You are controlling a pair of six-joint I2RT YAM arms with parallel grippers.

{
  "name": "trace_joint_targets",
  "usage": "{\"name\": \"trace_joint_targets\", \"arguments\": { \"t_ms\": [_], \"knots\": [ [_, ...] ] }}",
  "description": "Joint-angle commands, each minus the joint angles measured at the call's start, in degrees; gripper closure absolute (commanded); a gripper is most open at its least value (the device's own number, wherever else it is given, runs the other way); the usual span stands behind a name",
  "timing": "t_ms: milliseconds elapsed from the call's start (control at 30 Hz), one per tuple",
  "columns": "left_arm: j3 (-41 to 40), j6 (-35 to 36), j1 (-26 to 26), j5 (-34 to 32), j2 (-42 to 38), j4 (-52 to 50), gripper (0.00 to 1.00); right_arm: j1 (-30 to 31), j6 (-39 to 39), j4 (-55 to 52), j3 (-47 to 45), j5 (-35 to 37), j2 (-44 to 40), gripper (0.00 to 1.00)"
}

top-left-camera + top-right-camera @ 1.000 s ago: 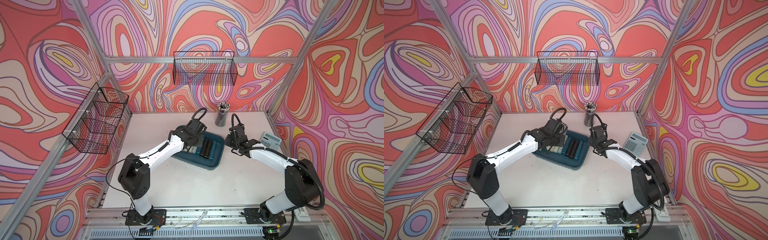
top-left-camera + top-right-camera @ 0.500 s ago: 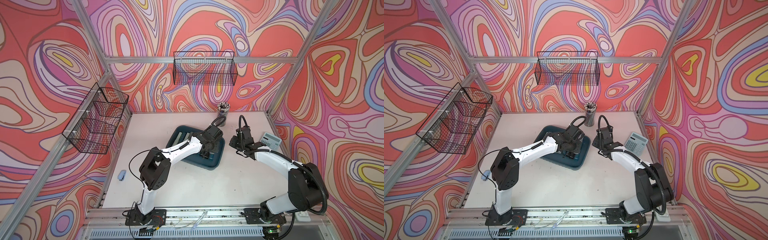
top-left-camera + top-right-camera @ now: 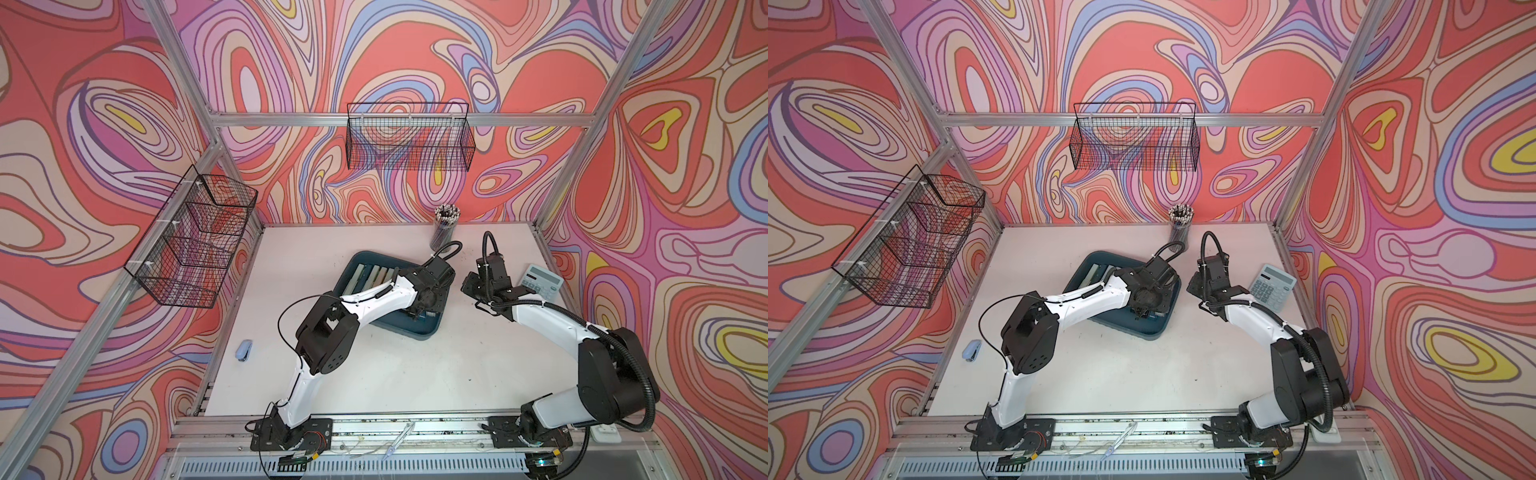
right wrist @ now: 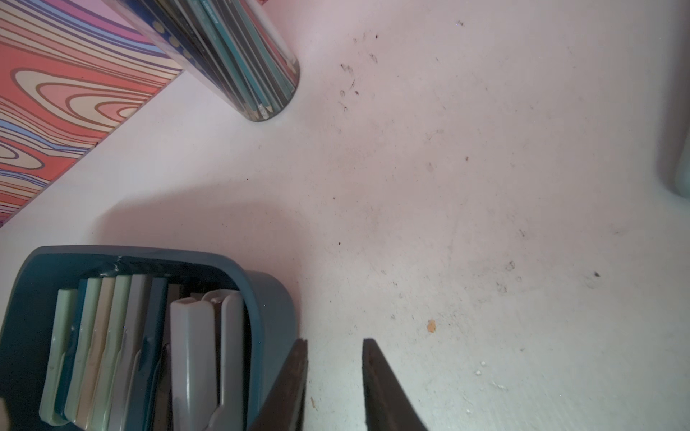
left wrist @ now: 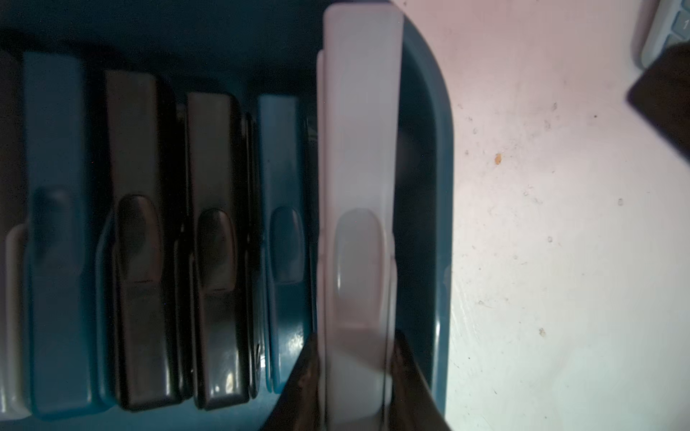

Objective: Put the pruning pliers into the storage box
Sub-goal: Place the pruning pliers in the storage box.

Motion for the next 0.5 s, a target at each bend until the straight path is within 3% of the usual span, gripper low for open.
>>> {"name": "trace_joint_targets", "arguments": {
  "t_ms": [0, 467],
  "knots": [
    [2.3, -0.6, -0.8, -0.5, 1.5, -2.1, 0.81, -0.3, 0.3, 1.0, -1.2, -0.3, -1.5, 0.73],
    [3.5, 0.0, -1.5, -1.9, 4.2, -2.3, 0.76, -0.8, 0.3, 1.4, -2.7, -0.4, -2.7, 0.73]
  ]
}}
